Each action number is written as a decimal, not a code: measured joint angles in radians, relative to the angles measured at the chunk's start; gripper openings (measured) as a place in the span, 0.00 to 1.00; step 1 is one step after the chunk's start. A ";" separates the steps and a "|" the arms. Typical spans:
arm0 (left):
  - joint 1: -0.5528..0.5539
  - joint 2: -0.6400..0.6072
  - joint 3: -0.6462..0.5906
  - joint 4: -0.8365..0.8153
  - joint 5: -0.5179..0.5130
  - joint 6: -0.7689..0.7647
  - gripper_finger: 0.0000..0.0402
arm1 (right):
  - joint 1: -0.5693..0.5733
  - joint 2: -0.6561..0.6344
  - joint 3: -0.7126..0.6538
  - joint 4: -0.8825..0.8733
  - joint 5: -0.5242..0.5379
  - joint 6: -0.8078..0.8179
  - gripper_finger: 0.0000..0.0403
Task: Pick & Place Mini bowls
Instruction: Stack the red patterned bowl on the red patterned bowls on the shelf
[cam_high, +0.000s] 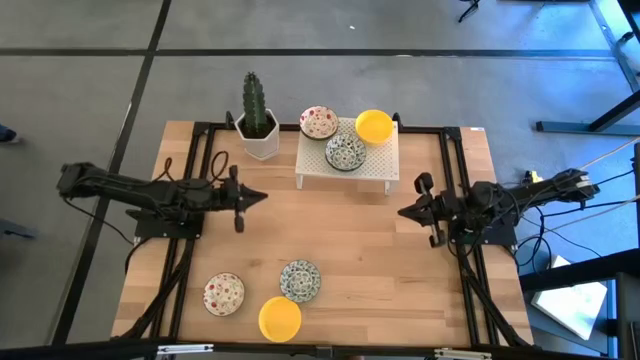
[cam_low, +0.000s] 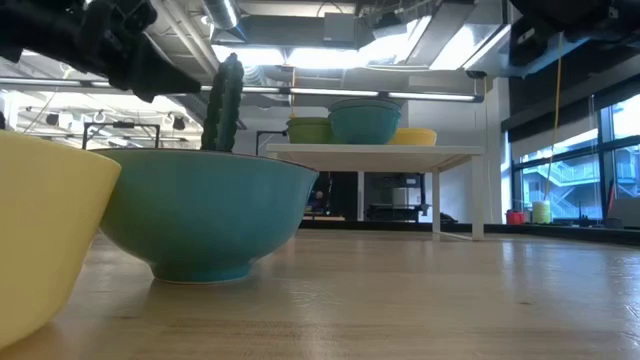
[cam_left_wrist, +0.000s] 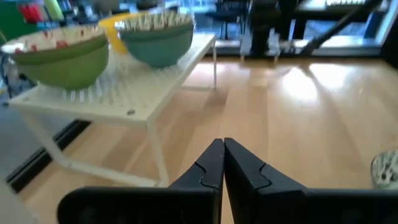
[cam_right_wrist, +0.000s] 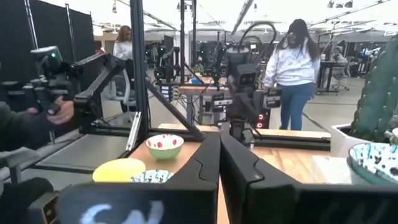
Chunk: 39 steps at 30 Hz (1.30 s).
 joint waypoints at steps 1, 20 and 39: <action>0.011 0.000 0.020 -0.045 0.005 -0.002 0.01 | 0.000 0.003 -0.011 0.015 0.000 0.007 0.02; 0.004 0.294 0.802 -1.401 0.275 -0.556 0.01 | -0.032 0.208 -0.224 0.513 0.022 -0.015 0.02; -0.540 0.693 0.821 -1.411 0.311 -0.877 0.19 | -0.032 0.214 -0.223 0.555 -0.079 -0.098 0.02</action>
